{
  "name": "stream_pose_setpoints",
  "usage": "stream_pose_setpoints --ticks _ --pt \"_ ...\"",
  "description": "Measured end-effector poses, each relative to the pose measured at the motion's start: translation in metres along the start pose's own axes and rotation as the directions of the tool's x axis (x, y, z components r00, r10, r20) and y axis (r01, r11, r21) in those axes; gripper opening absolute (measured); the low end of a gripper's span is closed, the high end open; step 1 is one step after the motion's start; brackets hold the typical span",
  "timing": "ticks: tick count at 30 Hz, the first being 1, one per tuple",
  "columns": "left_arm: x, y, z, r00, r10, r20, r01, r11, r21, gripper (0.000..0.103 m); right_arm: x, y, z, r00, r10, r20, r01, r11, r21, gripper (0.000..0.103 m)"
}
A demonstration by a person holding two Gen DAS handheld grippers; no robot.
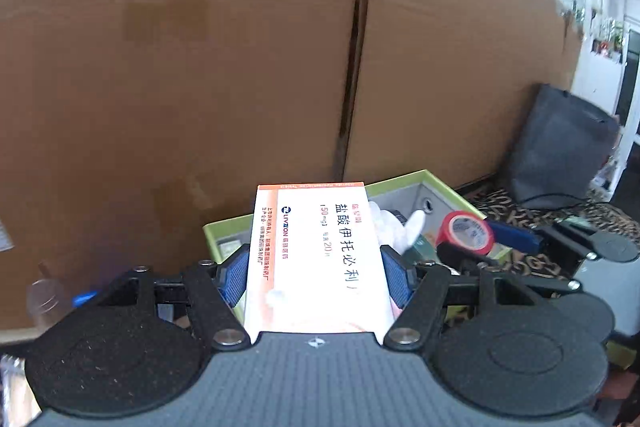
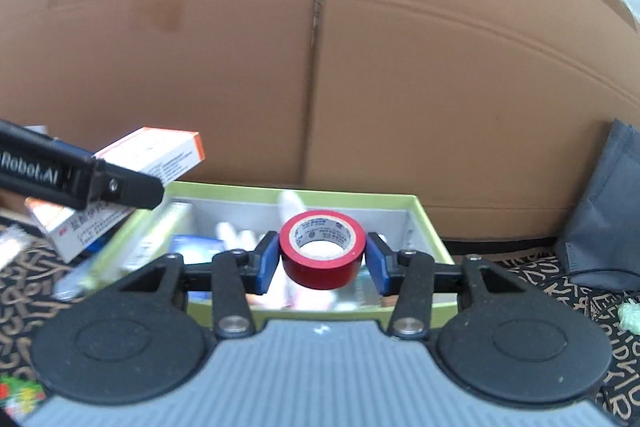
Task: Organize objects
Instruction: 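Carry the red tape and white box into the shoebox and open both tools, then withdraw both tools from the shoebox back toward the pile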
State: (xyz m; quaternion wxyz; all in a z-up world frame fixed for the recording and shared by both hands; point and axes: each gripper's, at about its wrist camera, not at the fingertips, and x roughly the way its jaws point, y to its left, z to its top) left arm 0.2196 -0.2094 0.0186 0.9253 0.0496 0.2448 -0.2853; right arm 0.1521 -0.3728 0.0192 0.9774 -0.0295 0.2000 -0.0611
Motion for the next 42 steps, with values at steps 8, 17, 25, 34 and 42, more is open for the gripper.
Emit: stream_pose_setpoints --ticks 8,17,25,34,42 --pt "0.059 0.002 0.000 0.999 -0.001 -0.037 -0.001 0.999 -0.054 0.073 0.049 -0.013 -0.005 0.999 0.003 -0.032 -0.003 1.000 0.019 0.046" --pt "0.064 0.008 -0.018 0.999 0.020 -0.035 -0.022 0.998 -0.057 0.095 0.058 -0.014 -0.030 0.999 0.000 -0.046 0.002 0.999 0.050 0.088" --pt "0.008 0.004 -0.020 0.998 0.046 0.046 -0.044 0.997 -0.057 0.095 0.017 -0.016 -0.015 0.999 -0.002 0.050 -0.003 0.996 0.092 0.103" --pt "-0.069 0.020 -0.056 0.996 0.075 0.041 -0.069 0.989 -0.128 0.096 -0.047 0.011 -0.020 0.990 0.083 0.116 -0.094 0.992 0.090 0.103" --pt "-0.121 0.056 -0.107 0.987 0.161 -0.010 -0.160 0.965 -0.208 0.096 -0.087 0.053 -0.038 0.964 0.224 0.141 -0.238 0.967 0.092 0.103"
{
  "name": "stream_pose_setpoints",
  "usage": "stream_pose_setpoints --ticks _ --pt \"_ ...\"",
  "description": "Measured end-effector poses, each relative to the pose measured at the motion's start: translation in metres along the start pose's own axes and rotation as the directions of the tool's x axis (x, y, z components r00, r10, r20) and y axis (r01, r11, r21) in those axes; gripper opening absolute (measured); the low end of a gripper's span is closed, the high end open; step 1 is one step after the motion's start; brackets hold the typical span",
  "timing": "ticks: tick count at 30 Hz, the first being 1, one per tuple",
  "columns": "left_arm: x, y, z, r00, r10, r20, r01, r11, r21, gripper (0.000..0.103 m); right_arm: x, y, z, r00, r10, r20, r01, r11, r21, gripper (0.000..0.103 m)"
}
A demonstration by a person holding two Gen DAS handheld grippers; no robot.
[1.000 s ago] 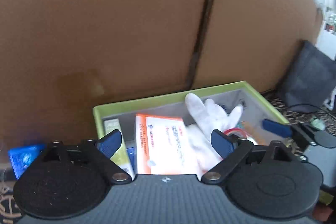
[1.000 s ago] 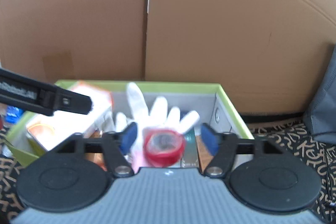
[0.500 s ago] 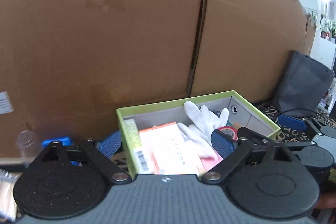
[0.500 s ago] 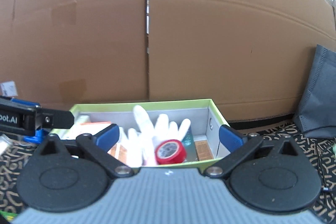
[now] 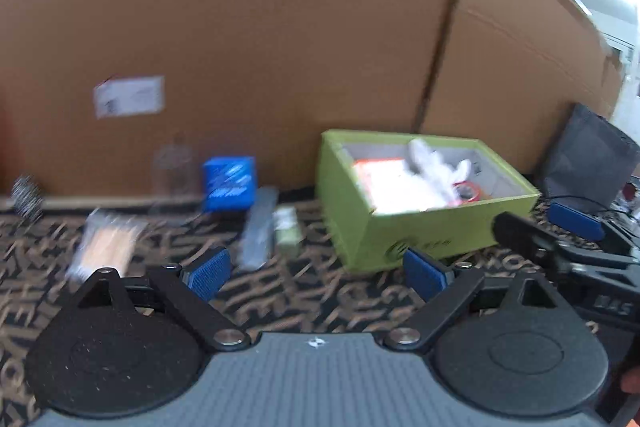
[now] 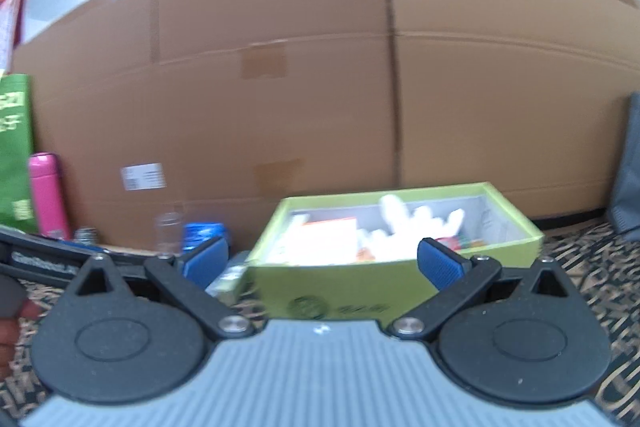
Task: Organize objects
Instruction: 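Withdraw both tools from the shoebox back toward the pile, then grasp the green box with the right tool while the left tool grasps the cotton-swab bag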
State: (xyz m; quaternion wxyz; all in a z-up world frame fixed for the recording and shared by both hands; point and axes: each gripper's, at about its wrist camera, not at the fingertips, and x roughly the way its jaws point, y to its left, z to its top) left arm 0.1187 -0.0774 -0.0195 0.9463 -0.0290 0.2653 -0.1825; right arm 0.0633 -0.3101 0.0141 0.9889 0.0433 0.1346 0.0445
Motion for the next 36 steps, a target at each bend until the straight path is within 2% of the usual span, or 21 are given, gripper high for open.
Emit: stream_pose_setpoints --ticks 5,7,9,11,13,15,19,21,23,26,29,31,34,36 --pt "-0.014 0.035 -0.025 0.997 0.071 -0.033 -0.074 0.994 -0.076 0.096 -0.006 0.024 -0.025 0.994 0.078 -0.082 -0.073 0.995 0.061 0.103" --pt "-0.021 0.047 -0.034 0.993 0.108 -0.039 -0.111 0.990 -0.090 0.096 -0.003 0.031 -0.038 0.982 0.126 -0.138 -0.114 0.989 0.090 0.103" --pt "-0.026 0.060 -0.043 0.989 0.139 -0.045 -0.143 0.985 -0.097 0.096 0.001 0.041 -0.053 0.962 0.186 -0.202 -0.169 0.981 0.096 0.103" --pt "-0.028 0.073 -0.049 0.983 0.172 -0.059 -0.177 0.979 -0.105 0.096 0.001 0.055 -0.068 0.949 0.214 -0.231 -0.204 0.977 0.070 0.103" --pt "-0.027 0.086 -0.051 0.977 0.200 -0.078 -0.208 0.971 -0.113 0.096 -0.002 0.071 -0.077 0.950 0.196 -0.242 -0.199 0.980 0.014 0.103" --pt "-0.024 0.101 -0.048 0.972 0.219 -0.083 -0.228 0.965 -0.132 0.096 -0.006 0.082 -0.079 0.956 0.201 -0.214 -0.208 0.978 -0.008 0.103" --pt "-0.009 0.124 -0.030 0.958 0.278 -0.064 -0.284 0.949 -0.136 0.096 -0.001 0.098 -0.076 0.951 0.176 -0.256 -0.194 0.980 -0.048 0.103" --pt "0.004 0.132 -0.018 0.953 0.295 -0.073 -0.302 0.944 -0.133 0.096 0.002 0.102 -0.078 0.943 0.158 -0.292 -0.183 0.981 -0.059 0.103" --pt "0.022 0.140 -0.007 0.955 0.285 -0.076 -0.293 0.949 -0.115 0.096 0.003 0.103 -0.082 0.931 0.161 -0.328 -0.187 0.981 -0.047 0.103" --pt "0.054 0.150 0.006 0.951 0.287 -0.116 -0.298 0.950 -0.095 0.096 0.009 0.107 -0.086 0.921 0.138 -0.363 -0.168 0.985 -0.052 0.103" --pt "0.083 0.161 0.008 0.929 0.323 -0.181 -0.340 0.937 -0.074 0.096 0.015 0.110 -0.089 0.916 0.118 -0.384 -0.157 0.985 -0.070 0.103" --pt "0.093 0.167 0.007 0.920 0.321 -0.224 -0.345 0.935 -0.079 0.096 0.023 0.111 -0.092 0.896 0.083 -0.436 -0.134 0.987 -0.088 0.103" --pt "0.091 0.168 0.003 0.921 0.330 -0.206 -0.346 0.937 -0.048 0.093 0.027 0.112 -0.093 0.890 0.067 -0.451 -0.130 0.985 -0.109 0.103" --pt "0.087 0.167 -0.001 0.924 0.335 -0.186 -0.345 0.938 -0.023 0.085 0.030 0.111 -0.093 0.892 0.061 -0.448 -0.121 0.987 -0.105 0.103"
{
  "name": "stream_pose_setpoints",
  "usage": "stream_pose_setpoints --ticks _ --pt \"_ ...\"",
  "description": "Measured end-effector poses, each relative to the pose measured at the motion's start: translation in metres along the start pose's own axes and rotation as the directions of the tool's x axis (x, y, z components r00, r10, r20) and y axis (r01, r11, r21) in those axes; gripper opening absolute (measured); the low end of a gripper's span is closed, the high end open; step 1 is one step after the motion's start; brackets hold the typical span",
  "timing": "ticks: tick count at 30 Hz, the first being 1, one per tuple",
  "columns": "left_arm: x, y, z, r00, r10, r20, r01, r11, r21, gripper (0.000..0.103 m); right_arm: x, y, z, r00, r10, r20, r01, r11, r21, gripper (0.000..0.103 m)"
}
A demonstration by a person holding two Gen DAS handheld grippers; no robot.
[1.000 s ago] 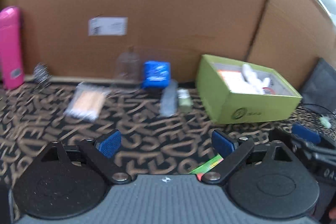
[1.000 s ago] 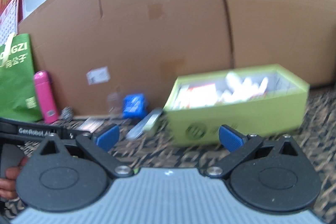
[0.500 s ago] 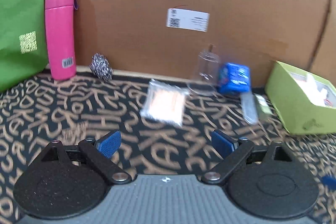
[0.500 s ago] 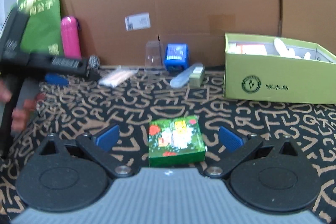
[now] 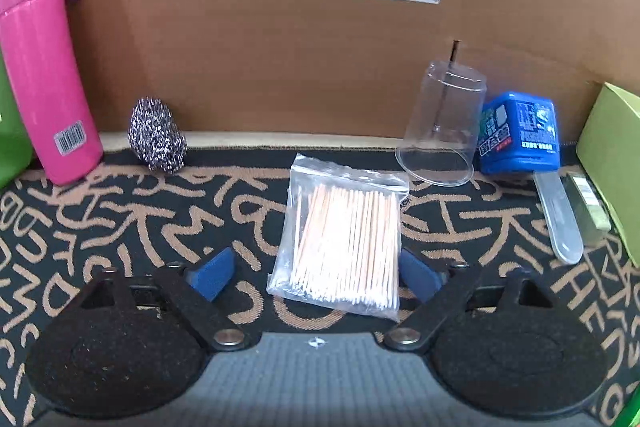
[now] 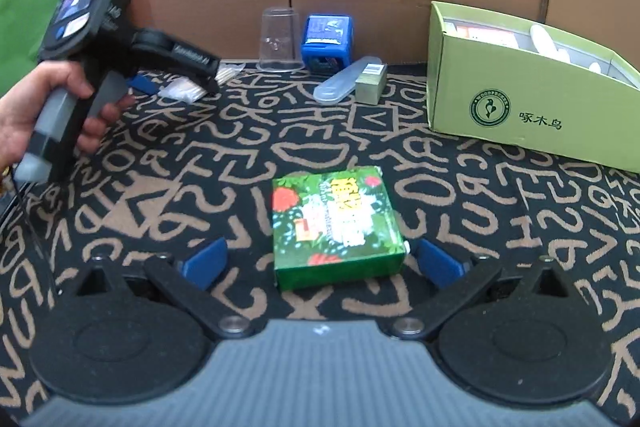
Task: Organize objects
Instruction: 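Grasp the green box with the right tool while the left tool grasps the cotton-swab bag, then carry the green box and cotton-swab bag into the shoebox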
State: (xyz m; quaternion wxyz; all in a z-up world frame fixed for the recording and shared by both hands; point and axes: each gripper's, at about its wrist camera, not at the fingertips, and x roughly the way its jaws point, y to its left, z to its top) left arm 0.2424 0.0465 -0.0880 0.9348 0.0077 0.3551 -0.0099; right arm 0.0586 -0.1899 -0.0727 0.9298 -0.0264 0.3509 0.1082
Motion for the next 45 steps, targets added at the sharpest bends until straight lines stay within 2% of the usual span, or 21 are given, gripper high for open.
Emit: stream_pose_setpoints --ticks 2,4,6,7,8,10,17,18,20,21,22,24,28,32,33,35,36,39,41,45 --pt "-0.008 -0.001 -0.003 1.000 -0.015 0.013 0.015 1.000 0.020 0.068 0.003 0.000 0.002 1.000 -0.015 -0.002 0.015 1.000 0.005 0.103" --pt "-0.018 -0.002 -0.006 0.999 -0.042 0.004 0.042 0.999 0.024 0.039 0.006 0.000 0.004 1.000 -0.025 -0.004 0.025 1.000 0.008 0.103" --pt "-0.031 -0.003 -0.012 0.997 -0.077 -0.015 0.077 0.997 0.025 0.027 0.007 0.000 0.005 1.000 -0.010 -0.002 0.010 1.000 -0.002 0.102" --pt "-0.038 -0.004 -0.017 0.995 -0.102 -0.024 0.102 0.995 0.022 0.025 0.007 0.000 0.005 1.000 -0.005 0.002 0.005 1.000 -0.005 0.094" --pt "-0.048 -0.005 -0.024 0.991 -0.133 -0.031 0.134 0.991 0.020 0.025 0.005 0.000 0.004 1.000 0.000 0.015 0.001 1.000 -0.011 0.088" --pt "-0.068 -0.009 -0.041 0.980 -0.198 -0.036 0.199 0.980 0.020 0.025 -0.001 0.003 0.003 0.999 -0.004 0.040 0.005 1.000 -0.023 0.062" --pt "-0.121 -0.022 -0.088 0.938 -0.342 -0.054 0.343 0.939 -0.003 0.025 -0.015 0.019 -0.005 0.998 0.014 0.058 -0.007 0.992 -0.127 0.061" --pt "-0.123 -0.023 -0.089 0.937 -0.345 -0.051 0.346 0.938 -0.003 0.029 -0.018 0.021 -0.008 0.998 0.020 0.058 -0.012 0.990 -0.142 0.061" --pt "-0.129 -0.026 -0.089 0.946 -0.323 -0.033 0.324 0.946 0.025 0.048 -0.023 0.022 -0.011 0.998 0.028 0.059 -0.020 0.989 -0.146 0.062" --pt "-0.130 -0.029 -0.088 0.953 -0.303 -0.013 0.303 0.951 0.051 0.068 -0.025 0.022 -0.012 0.998 0.032 0.061 -0.023 0.990 -0.142 0.064" --pt "-0.130 -0.033 -0.086 0.962 -0.274 0.010 0.273 0.959 0.072 0.077 -0.026 0.021 -0.013 0.997 0.033 0.063 -0.025 0.990 -0.137 0.067" --pt "-0.126 -0.041 -0.082 0.971 -0.235 0.039 0.229 0.967 0.115 0.077 -0.027 0.019 -0.013 0.997 0.030 0.065 -0.021 0.992 -0.123 0.071" --pt "-0.110 -0.054 -0.078 0.971 -0.240 -0.018 0.240 0.956 0.169 0.077 -0.024 0.013 -0.011 0.997 0.042 0.060 -0.037 0.995 -0.089 0.072" --pt "-0.101 -0.062 -0.084 0.974 -0.225 -0.030 0.226 0.952 0.208 0.078 -0.020 0.008 -0.010 0.997 0.061 0.046 -0.058 0.996 -0.064 0.072" --pt "-0.101 -0.061 -0.085 0.973 -0.232 -0.014 0.229 0.950 0.211 0.074 -0.019 0.007 -0.009 0.997 0.065 0.043 -0.063 0.996 -0.059 0.071" --pt "-0.104 -0.060 -0.084 0.968 -0.250 -0.017 0.248 0.945 0.215 0.050 -0.019 0.006 -0.009 0.996 0.078 0.044 -0.076 0.996 -0.052 0.063" --pt "-0.106 -0.060 -0.083 0.965 -0.262 -0.025 0.261 0.941 0.217 0.034 -0.019 0.006 -0.010 0.995 0.083 0.048 -0.080 0.995 -0.050 0.061" --pt "-0.109 -0.061 -0.082 0.959 -0.281 -0.042 0.284 0.937 0.205 0.028 -0.021 0.008 -0.011 0.995 0.077 0.056 -0.074 0.996 -0.052 0.061" --pt "-0.112 -0.060 -0.083 0.955 -0.294 -0.048 0.297 0.936 0.187 0.028 -0.025 0.008 -0.012 0.994 0.078 0.072 -0.074 0.996 -0.051 0.061" --pt "-0.123 -0.063 -0.078 0.934 -0.353 -0.057 0.358 0.920 0.160 0.027 -0.035 0.000 -0.013 0.993 0.078 0.090 -0.074 0.996 -0.046 0.061"
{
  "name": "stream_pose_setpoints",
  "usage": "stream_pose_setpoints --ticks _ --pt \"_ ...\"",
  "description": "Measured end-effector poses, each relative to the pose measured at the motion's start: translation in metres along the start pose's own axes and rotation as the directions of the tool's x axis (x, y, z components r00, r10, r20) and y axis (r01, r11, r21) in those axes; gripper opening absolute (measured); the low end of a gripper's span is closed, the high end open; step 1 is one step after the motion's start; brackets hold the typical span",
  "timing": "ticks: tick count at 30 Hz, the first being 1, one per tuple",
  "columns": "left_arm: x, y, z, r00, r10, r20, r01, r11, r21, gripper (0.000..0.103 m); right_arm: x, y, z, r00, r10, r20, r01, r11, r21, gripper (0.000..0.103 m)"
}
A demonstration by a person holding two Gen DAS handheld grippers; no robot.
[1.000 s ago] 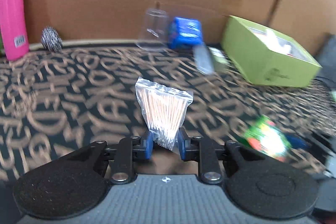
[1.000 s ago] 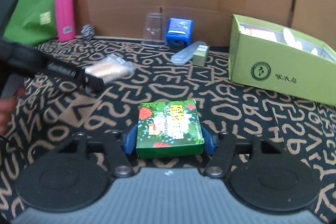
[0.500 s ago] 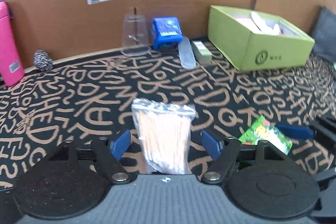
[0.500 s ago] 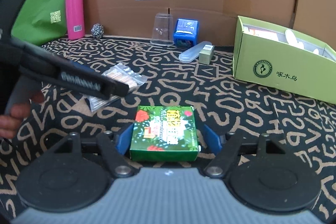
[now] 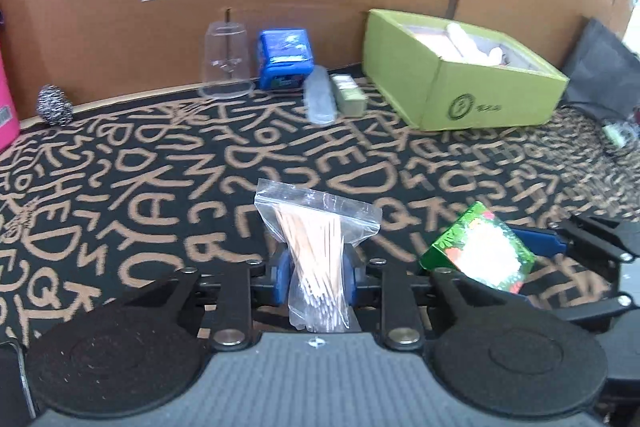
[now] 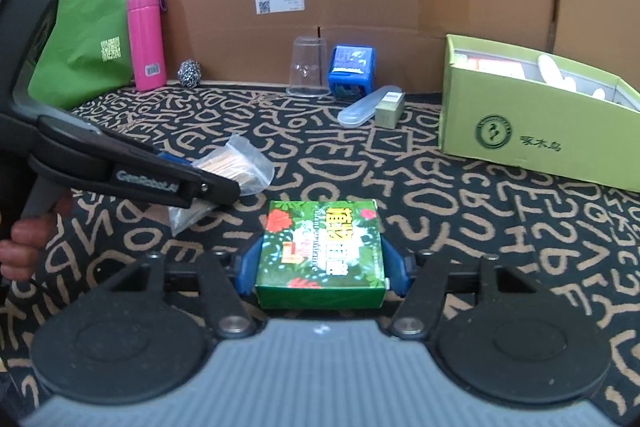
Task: Organize objects
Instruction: 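Carry the green box and cotton-swab bag into the shoebox, then open both tools in the shoebox and withdraw toward the pile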
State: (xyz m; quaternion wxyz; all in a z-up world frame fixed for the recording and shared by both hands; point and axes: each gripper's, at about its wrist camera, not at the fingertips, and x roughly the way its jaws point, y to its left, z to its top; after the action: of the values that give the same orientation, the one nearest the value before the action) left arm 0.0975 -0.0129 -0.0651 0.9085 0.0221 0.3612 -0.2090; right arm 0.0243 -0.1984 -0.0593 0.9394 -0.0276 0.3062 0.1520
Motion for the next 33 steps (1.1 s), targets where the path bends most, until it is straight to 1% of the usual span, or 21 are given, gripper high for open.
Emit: stream_pose_setpoints --ticks 2,4,8,11,15,19,22,23,24,26,28,33 --pt "-0.007 -0.008 0.009 0.999 -0.031 0.019 0.030 1.000 0.008 0.027 -0.009 -0.009 0.002 1.000 -0.003 0.012 0.002 1.000 0.012 0.061" --pt "-0.014 -0.019 0.022 0.996 -0.072 0.047 0.071 0.997 0.021 0.027 -0.019 -0.021 0.007 0.999 -0.022 0.032 0.021 1.000 0.020 0.061" --pt "-0.020 -0.046 0.052 0.985 -0.137 0.102 0.131 0.989 0.067 0.027 -0.040 -0.051 0.024 0.992 -0.090 0.092 0.088 0.996 0.033 0.061" --pt "-0.019 -0.068 0.074 0.977 -0.167 0.134 0.154 0.983 0.103 0.027 -0.054 -0.075 0.040 0.978 -0.151 0.142 0.148 0.989 0.030 0.061" --pt "-0.010 -0.095 0.106 0.968 -0.192 0.160 0.173 0.977 0.127 0.027 -0.061 -0.106 0.062 0.951 -0.238 0.197 0.235 0.971 0.037 0.061" --pt "0.017 -0.118 0.137 0.963 -0.227 0.146 0.208 0.969 0.135 0.027 -0.056 -0.143 0.081 0.920 -0.319 0.228 0.317 0.947 0.042 0.061" --pt "0.043 -0.138 0.156 0.966 -0.216 0.143 0.194 0.969 0.151 0.027 -0.045 -0.167 0.094 0.881 -0.403 0.249 0.413 0.911 0.015 0.061" --pt "0.052 -0.144 0.162 0.968 -0.203 0.150 0.179 0.971 0.160 0.027 -0.039 -0.175 0.097 0.872 -0.422 0.248 0.433 0.901 0.010 0.061" --pt "0.061 -0.151 0.169 0.969 -0.193 0.156 0.167 0.972 0.163 0.027 -0.033 -0.184 0.101 0.868 -0.434 0.242 0.446 0.895 0.008 0.061" --pt "0.079 -0.161 0.181 0.970 -0.186 0.158 0.161 0.974 0.158 0.027 -0.017 -0.204 0.107 0.863 -0.458 0.214 0.464 0.886 0.025 0.061" --pt "0.095 -0.168 0.190 0.972 -0.184 0.148 0.162 0.976 0.147 0.027 -0.003 -0.222 0.110 0.865 -0.464 0.193 0.464 0.885 0.046 0.061" --pt "0.122 -0.178 0.199 0.974 -0.186 0.130 0.167 0.976 0.141 0.027 0.019 -0.248 0.115 0.870 -0.458 0.185 0.454 0.889 0.063 0.061"
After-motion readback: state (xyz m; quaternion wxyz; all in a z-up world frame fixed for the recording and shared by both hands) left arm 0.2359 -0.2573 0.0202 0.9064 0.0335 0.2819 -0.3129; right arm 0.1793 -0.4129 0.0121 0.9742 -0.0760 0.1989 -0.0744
